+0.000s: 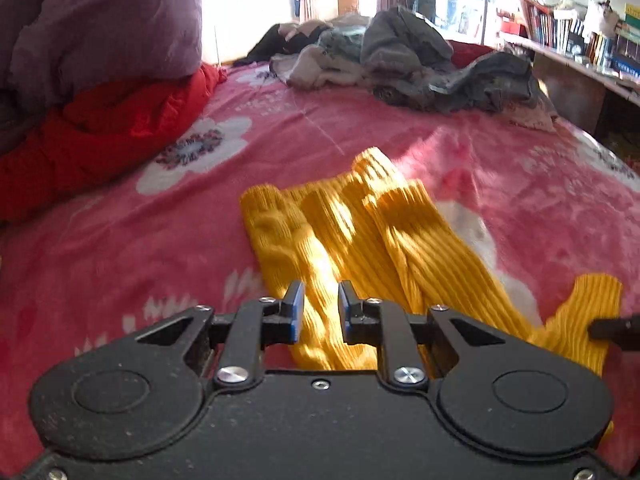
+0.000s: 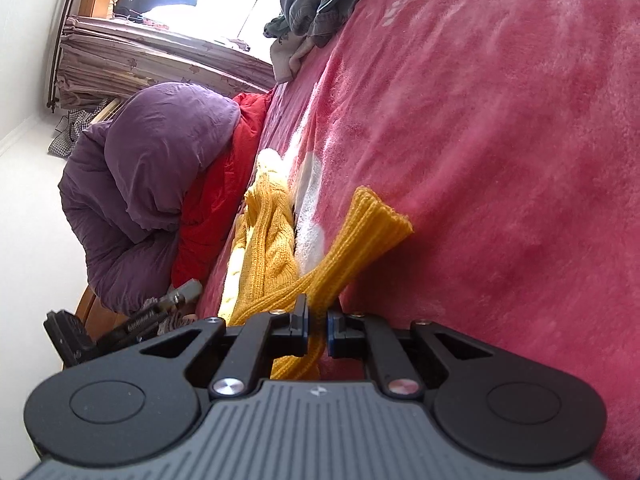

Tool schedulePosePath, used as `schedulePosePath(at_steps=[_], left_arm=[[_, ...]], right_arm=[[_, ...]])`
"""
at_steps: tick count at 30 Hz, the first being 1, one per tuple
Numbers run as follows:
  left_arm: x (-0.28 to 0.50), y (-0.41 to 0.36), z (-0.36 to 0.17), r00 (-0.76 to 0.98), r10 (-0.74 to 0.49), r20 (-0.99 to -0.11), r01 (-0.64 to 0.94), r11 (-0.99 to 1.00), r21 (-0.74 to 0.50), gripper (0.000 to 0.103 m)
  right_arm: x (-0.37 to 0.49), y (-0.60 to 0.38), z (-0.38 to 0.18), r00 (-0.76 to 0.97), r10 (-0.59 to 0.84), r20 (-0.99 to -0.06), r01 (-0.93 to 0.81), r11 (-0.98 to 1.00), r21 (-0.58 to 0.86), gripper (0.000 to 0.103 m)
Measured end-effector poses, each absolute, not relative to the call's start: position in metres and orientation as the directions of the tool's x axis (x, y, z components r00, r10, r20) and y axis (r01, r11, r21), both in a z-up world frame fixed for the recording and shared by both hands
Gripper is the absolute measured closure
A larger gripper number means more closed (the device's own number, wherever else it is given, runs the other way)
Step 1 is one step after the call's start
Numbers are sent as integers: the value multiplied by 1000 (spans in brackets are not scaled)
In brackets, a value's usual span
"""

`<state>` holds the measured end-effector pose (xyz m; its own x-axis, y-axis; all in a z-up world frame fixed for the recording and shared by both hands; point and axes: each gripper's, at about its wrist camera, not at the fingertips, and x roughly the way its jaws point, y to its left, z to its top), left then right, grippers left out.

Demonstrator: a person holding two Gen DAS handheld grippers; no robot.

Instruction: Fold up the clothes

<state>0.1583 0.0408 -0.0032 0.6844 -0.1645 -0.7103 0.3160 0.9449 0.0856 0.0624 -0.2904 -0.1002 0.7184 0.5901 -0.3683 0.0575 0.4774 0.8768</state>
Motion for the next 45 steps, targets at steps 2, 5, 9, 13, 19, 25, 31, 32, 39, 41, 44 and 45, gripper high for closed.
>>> schedulePosePath(at_steps=[2,5,9,13,19,25,31,32,39,41,44,45], left_arm=[[149,28,-30,647,-98,-756,316,937,149,87],[140,31,-19,688,-93,-720,264,956,128,87],[104,47,17,750,-185,-635,251,968,15,80],[46,44,12,756,-242,-608,345,937,56,73],[-12,23,-8,754,-233,-614,455,859,233,56],[-43,35,-22,755,-225,-616,460,851,253,55],[-44,44,-22,786,-250,-565,420,887,193,55],[-45,44,-20,792,-258,-554,423,886,191,55],[-37,25,-45,704,-273,-655,527,820,224,54],[-36,28,-40,713,-292,-638,519,831,199,54],[-35,39,-22,745,-344,-571,485,868,109,54],[-34,40,-19,763,-343,-548,470,877,104,54]], right_arm=[[61,-289,-98,724,582,-371,48,494,868,92],[60,-288,-97,728,569,-382,43,519,854,91],[57,-293,-98,748,550,-372,49,512,857,88],[57,-301,-99,768,535,-351,55,492,869,83],[57,-306,-109,790,509,-342,103,440,892,74],[61,-296,-98,799,504,-327,31,508,861,90],[60,-297,-83,822,491,-288,-26,537,843,92],[60,-298,-81,827,491,-274,-38,536,843,92],[61,-296,-53,835,502,-227,-142,594,791,92],[60,-297,-53,836,498,-232,-133,594,794,92],[58,-298,-53,838,491,-238,-120,592,797,92],[58,-299,-52,838,489,-241,-117,593,797,92]])
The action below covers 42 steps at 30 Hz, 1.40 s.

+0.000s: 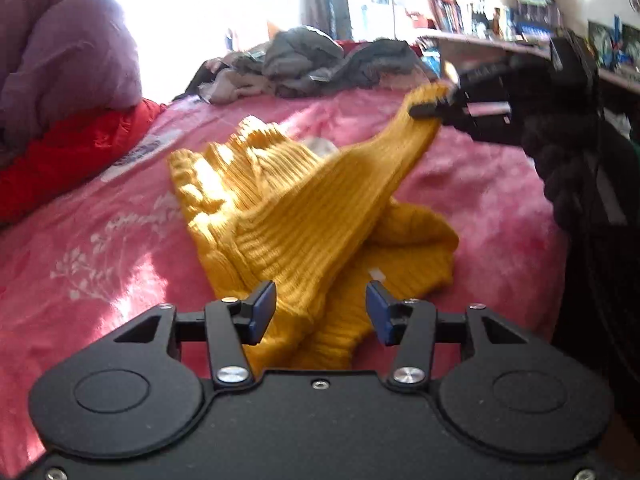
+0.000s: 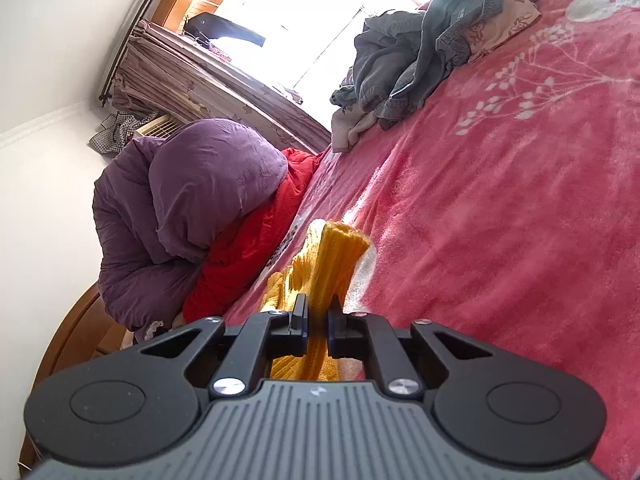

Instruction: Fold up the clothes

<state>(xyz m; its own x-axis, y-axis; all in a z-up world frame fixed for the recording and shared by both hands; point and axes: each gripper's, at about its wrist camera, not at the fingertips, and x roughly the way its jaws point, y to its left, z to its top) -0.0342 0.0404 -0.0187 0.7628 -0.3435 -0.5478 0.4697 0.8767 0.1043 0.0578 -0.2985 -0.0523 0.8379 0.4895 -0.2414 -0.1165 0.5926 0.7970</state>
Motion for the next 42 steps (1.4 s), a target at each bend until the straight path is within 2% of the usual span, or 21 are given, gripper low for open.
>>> schedulePosePath(at_steps=[2,5,9,14,15,16,17,19,29,36,42], left_arm=[[-33,39,-16,789,-336,-514,453,883,119,54],[-33,25,-22,805,-314,-503,465,861,205,55],[-31,7,-37,819,-261,-511,470,817,335,65],[-28,0,-48,841,-204,-501,445,788,426,71],[-27,0,-49,846,-193,-497,437,786,438,78],[-26,0,-49,846,-187,-499,432,789,436,88],[-24,2,-48,844,-187,-503,430,796,426,92],[-22,8,-45,834,-205,-513,434,818,377,94],[1,50,-32,740,-351,-574,385,921,-67,95],[18,86,-34,691,-466,-552,274,876,-396,95],[28,104,-41,664,-529,-529,198,806,-558,95]], right_arm=[[56,-296,-49,833,490,-255,-113,603,790,92],[55,-291,-41,828,491,-272,-99,605,790,92],[58,-279,-19,836,470,-284,-102,641,760,92],[65,-259,10,839,458,-296,-124,688,715,92],[67,-254,16,839,453,-302,-124,699,704,92],[71,-250,21,838,449,-310,-124,710,693,92],[75,-246,26,836,444,-322,-121,722,682,92],[84,-237,34,832,436,-342,-119,742,659,92],[140,-169,58,804,419,-422,-188,853,487,92],[188,-118,52,754,402,-519,-220,899,378,92],[217,-77,40,705,384,-597,-269,923,276,92]])
